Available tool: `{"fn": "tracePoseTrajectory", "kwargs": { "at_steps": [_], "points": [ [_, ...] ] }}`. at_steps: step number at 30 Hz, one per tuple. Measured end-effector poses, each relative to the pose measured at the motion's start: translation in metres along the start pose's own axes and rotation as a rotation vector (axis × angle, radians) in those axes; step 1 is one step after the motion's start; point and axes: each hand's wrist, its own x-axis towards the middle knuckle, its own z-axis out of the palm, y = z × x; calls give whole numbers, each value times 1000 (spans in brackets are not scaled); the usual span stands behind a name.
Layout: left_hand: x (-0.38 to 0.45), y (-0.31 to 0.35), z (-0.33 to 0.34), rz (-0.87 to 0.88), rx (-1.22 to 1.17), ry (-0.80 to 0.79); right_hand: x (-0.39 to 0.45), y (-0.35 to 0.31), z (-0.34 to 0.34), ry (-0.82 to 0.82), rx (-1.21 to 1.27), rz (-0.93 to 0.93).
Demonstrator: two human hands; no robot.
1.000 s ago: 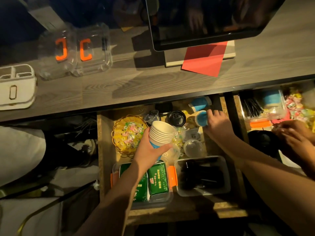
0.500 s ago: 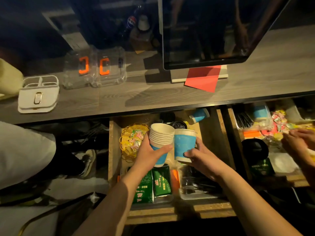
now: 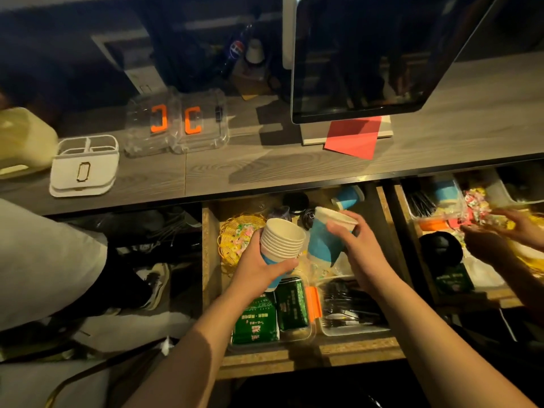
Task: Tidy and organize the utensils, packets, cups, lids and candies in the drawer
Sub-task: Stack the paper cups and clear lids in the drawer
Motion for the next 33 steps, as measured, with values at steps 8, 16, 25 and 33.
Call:
{"fn": "tracePoseTrajectory", "kwargs": {
  "at_steps": [8,16,25,33],
  "points": [
    [-6,6,-20,97,145,-37,-17,-10,1,76,169,-78],
    [-14,16,-18,189,324,-118,-26,-7,23,-40,-48,-137],
    [-6,17,-8,191,413,-195,-37,7,33,-175,-238,-140],
    [4,7,5,132,391,-173,-17,21,35,-270,-219,13]
  ]
}}
